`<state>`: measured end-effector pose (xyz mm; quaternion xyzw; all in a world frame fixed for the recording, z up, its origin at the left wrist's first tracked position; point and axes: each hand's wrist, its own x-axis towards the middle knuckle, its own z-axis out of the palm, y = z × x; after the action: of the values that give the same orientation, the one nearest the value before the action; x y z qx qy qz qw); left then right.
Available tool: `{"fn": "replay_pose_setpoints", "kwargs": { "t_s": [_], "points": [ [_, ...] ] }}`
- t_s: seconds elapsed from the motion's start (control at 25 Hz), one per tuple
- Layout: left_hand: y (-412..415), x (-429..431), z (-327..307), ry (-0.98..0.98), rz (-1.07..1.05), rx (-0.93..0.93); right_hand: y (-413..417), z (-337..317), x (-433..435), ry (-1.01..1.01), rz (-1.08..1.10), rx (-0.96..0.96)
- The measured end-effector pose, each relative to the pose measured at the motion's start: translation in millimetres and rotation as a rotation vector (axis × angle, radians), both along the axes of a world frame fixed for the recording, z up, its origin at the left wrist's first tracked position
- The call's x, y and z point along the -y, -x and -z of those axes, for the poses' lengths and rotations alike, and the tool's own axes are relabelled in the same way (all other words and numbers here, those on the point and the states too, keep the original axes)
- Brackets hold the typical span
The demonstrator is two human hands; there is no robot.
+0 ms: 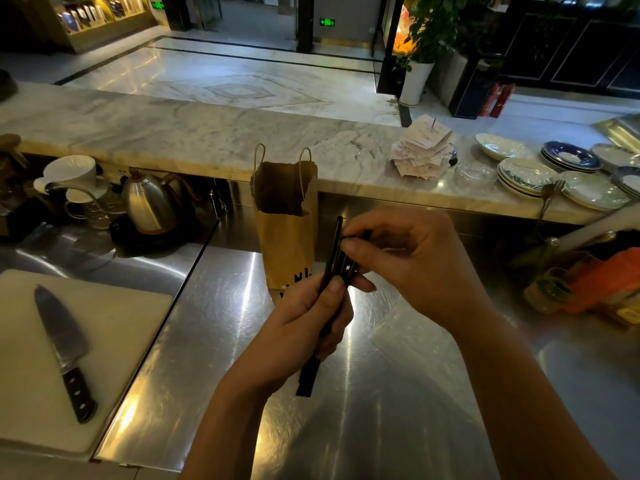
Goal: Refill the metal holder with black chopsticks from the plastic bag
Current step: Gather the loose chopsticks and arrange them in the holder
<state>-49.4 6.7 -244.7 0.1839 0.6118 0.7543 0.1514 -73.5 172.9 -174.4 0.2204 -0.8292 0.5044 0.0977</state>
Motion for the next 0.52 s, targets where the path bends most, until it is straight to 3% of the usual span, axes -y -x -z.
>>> {"fn": "replay_pose_setpoints", "kwargs": {
  "t_s": [0.12,0.2,0.32,0.44,0.52],
  "points": [
    [3,0,2,0.018,-0.031,-0.017,0,0,0,-0.046,0.025,-0.068],
    [5,0,4,0.033,-0.056,-0.072,2,-2,-5,0.055,0.101,-0.063],
    [5,5,6,0.022,-0.151,-0.046,14,-4,-36,0.448,0.343,0.078],
    [11,8,12,-0.182,-0.339,0.111,25,12,-59,0.954,0.566,0.219],
    [16,-2,12,-0.264,-0.435,0.117,24,34,-44,1.161,0.635,0.263]
  ]
}}
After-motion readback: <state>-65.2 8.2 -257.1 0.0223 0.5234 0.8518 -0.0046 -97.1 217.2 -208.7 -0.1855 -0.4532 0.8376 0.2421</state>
